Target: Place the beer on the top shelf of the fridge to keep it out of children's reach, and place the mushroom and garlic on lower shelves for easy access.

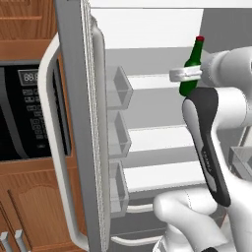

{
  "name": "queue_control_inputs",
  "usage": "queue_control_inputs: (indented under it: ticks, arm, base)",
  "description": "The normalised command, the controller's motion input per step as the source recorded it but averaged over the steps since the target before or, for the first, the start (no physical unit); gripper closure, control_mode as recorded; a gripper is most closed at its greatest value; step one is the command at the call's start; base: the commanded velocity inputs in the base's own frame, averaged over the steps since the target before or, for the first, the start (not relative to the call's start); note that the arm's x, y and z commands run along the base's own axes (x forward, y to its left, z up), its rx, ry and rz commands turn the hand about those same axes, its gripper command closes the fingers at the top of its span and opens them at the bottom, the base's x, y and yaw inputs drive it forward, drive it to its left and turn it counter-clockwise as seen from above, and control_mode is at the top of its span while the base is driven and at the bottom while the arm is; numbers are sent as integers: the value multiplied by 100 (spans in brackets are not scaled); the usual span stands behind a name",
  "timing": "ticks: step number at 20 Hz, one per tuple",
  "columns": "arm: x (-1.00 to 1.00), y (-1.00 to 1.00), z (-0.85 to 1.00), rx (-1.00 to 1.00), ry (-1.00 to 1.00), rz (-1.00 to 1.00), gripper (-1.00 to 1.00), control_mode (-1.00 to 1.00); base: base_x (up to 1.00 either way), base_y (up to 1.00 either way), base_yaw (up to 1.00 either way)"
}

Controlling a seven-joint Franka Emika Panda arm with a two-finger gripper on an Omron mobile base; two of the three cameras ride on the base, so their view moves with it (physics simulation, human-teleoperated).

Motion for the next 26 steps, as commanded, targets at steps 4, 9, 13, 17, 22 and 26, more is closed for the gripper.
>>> queue_control_inputs:
  ticks: [4,9,13,17,22,26]
  arm:
    - [31,-4,4,6,0,-1,100,-100]
    - [37,-8,5,7,0,-1,100,-100]
    - [39,-6,11,7,0,-2,100,-100]
    - [37,0,1,2,0,0,100,-100]
    - [34,0,0,0,0,0,100,-100]
    - [35,0,0,0,0,0,100,-100]
  base:
    - [0,0,0]
    - [0,0,0]
    - [0,0,0]
    - [0,0,0]
    - [0,0,0]
    - [0,0,0]
